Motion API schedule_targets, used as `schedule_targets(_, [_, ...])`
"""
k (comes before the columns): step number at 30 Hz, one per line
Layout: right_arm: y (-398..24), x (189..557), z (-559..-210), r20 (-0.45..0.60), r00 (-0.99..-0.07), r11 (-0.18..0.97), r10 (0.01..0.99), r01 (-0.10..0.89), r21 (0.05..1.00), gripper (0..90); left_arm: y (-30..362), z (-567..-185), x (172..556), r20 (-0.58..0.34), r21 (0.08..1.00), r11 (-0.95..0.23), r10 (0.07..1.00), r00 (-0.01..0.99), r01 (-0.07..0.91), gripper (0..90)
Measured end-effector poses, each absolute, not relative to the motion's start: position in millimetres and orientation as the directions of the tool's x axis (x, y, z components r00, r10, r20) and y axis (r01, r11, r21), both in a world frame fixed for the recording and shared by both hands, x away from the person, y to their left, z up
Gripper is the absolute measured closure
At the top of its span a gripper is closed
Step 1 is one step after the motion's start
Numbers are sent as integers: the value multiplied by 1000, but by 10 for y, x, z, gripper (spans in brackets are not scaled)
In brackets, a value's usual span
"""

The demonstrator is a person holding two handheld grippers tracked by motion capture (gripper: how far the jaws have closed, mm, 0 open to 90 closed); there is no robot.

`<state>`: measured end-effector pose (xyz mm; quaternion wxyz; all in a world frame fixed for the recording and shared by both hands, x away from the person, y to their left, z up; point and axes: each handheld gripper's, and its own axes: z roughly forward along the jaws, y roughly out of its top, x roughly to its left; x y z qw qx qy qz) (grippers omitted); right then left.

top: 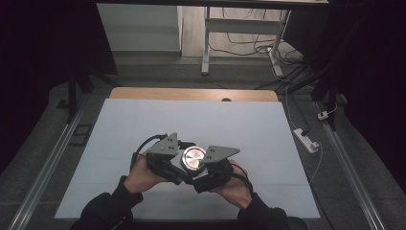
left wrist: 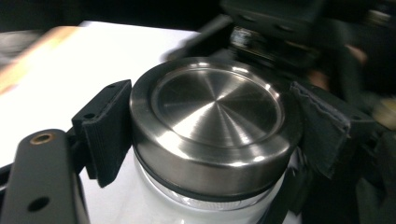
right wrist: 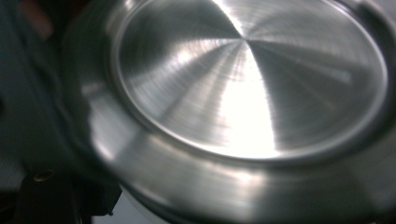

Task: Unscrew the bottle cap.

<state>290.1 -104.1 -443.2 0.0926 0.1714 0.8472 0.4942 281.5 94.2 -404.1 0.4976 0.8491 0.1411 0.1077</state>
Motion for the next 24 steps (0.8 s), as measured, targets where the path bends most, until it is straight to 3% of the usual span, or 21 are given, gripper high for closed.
schedule_targets(3, [-1056, 2921, -4442, 8, -894, 441, 449, 230, 867, 149, 792, -4084, 2757, 48, 885, -421, 505, 862, 198, 184])
schedule_targets(4, [-1067, 2931, -4455, 9, -876, 430, 483, 246, 869, 149, 778, -4092, 2761, 38, 891, -408, 501, 864, 197, 179])
schedule_targets(8, [-1116, 2963, -4456, 41, -878, 405, 476, 261, 876, 149, 935, -4045, 2860, -7, 905, -387, 408, 913, 180, 61])
schedule_targets(12, [-1116, 2948, -4407, 36, -920, 430, 390, 216, 876, 149, 1148, -4007, 2947, -28, 908, -400, 245, 969, 128, 76])
schedule_targets(18, [-1003, 2832, -4401, 6, -966, 484, 258, 135, 865, 149, 1146, -4022, 2937, 0, 877, -479, 92, 996, 45, 109])
schedule_targets(21, [-957, 2789, -4414, -6, -971, 504, 240, 119, 855, 149, 1088, -4024, 2880, 34, 853, -521, 86, 996, 16, 177])
schedule_targets(24, [-962, 2805, -4425, 1, -963, 494, 270, 139, 858, 149, 1059, -3999, 2847, 54, 849, -527, 153, 987, 36, 188])
